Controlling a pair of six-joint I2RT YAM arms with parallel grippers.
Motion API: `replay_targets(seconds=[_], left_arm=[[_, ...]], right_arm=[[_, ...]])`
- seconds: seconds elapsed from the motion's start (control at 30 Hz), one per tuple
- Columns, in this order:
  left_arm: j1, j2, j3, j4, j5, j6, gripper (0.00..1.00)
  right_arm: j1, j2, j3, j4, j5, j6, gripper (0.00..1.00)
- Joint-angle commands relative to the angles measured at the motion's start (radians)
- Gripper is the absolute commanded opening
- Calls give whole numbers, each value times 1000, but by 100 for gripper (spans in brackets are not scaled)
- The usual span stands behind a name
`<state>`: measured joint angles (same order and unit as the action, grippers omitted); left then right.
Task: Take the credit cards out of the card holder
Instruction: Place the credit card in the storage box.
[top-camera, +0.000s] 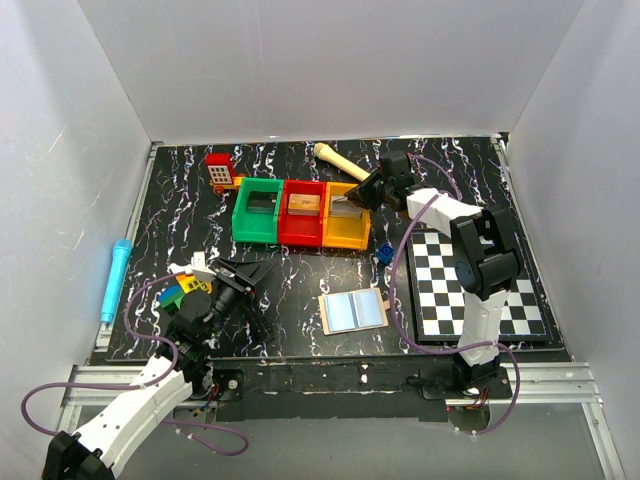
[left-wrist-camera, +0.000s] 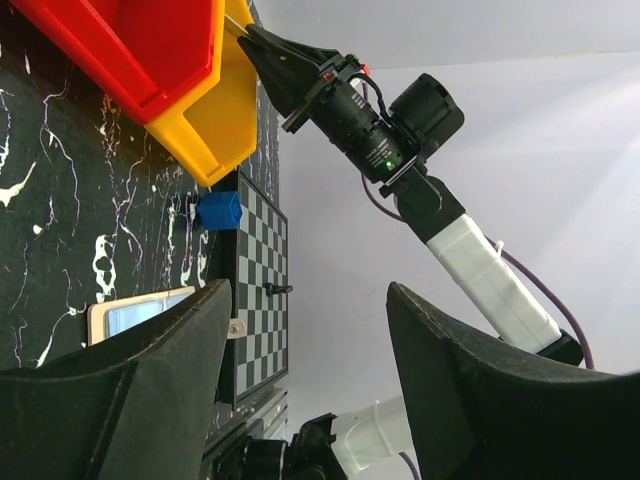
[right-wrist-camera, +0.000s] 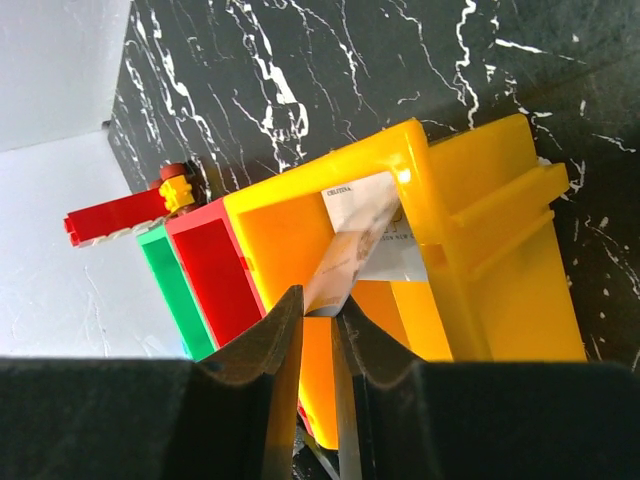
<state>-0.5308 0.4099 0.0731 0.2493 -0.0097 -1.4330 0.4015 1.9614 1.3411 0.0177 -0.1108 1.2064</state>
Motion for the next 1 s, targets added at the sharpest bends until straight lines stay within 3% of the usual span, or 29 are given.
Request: replay_targets(seconds=[0.0,0.97], left_arm=[[8,4,-1,15,10,5,63],[8,43,-1,47,56,0,63]], right_arm=[[5,25,52,-68,16,-28,25],[5,-21,1,-157,23,-102,40]])
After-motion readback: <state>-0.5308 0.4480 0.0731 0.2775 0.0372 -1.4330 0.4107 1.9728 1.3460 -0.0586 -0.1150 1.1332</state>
